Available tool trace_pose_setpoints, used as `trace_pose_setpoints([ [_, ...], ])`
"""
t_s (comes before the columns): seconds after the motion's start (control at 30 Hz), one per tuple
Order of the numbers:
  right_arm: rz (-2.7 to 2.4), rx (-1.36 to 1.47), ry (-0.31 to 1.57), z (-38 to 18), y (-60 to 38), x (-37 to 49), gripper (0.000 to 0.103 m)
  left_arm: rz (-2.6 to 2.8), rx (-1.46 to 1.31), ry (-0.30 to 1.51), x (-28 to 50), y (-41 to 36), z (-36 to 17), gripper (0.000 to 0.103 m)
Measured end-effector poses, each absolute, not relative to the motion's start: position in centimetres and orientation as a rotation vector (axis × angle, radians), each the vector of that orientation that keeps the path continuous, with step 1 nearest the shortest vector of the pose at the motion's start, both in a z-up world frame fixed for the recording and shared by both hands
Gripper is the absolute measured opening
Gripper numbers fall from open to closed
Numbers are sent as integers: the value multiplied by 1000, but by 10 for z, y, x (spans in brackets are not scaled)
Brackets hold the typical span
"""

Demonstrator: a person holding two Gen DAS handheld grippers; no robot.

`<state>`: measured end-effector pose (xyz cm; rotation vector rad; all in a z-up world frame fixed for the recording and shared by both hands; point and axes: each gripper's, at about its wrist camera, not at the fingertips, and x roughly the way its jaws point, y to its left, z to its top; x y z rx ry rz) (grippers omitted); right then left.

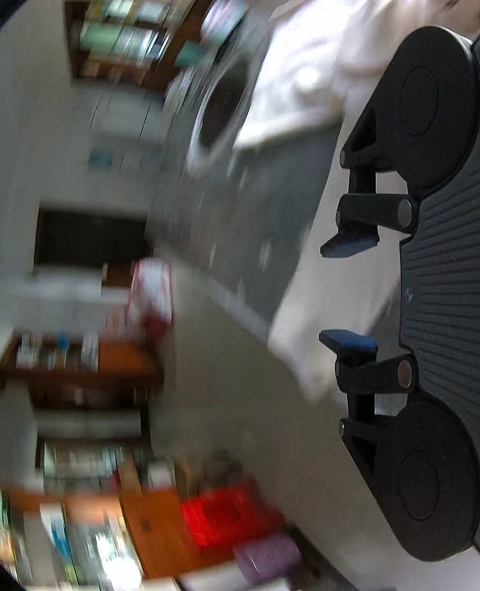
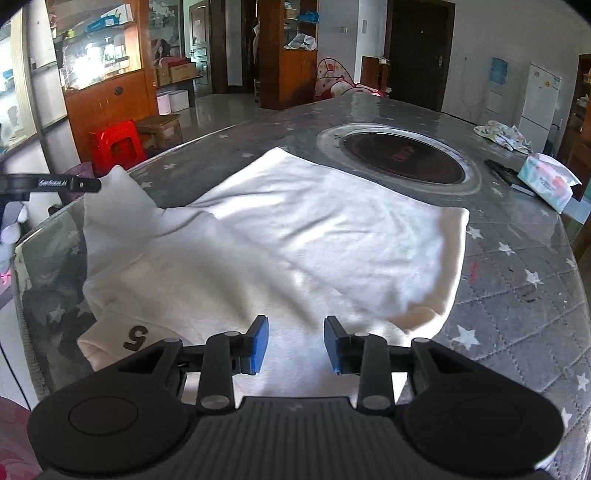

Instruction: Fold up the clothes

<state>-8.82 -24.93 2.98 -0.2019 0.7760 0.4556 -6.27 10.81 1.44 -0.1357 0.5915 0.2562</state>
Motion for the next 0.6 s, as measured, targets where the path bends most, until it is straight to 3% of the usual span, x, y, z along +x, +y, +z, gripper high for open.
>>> trace_pose_setpoints([
  [0.17, 464, -201, 770, 33, -247, -93, 36, 362, -225, 609, -50, 149, 7, 56],
  [0.4, 460, -193, 764, 35, -248, -98, 37, 326, -316, 642, -40, 166, -4, 53],
  [0.53, 449, -183, 758, 36, -250, -102, 37, 310, -350, 622, -43, 169, -4, 19],
  [0.6, 442, -176, 755, 37, -253, -104, 37, 310, -355, 615, -45, 169, -1, 10],
])
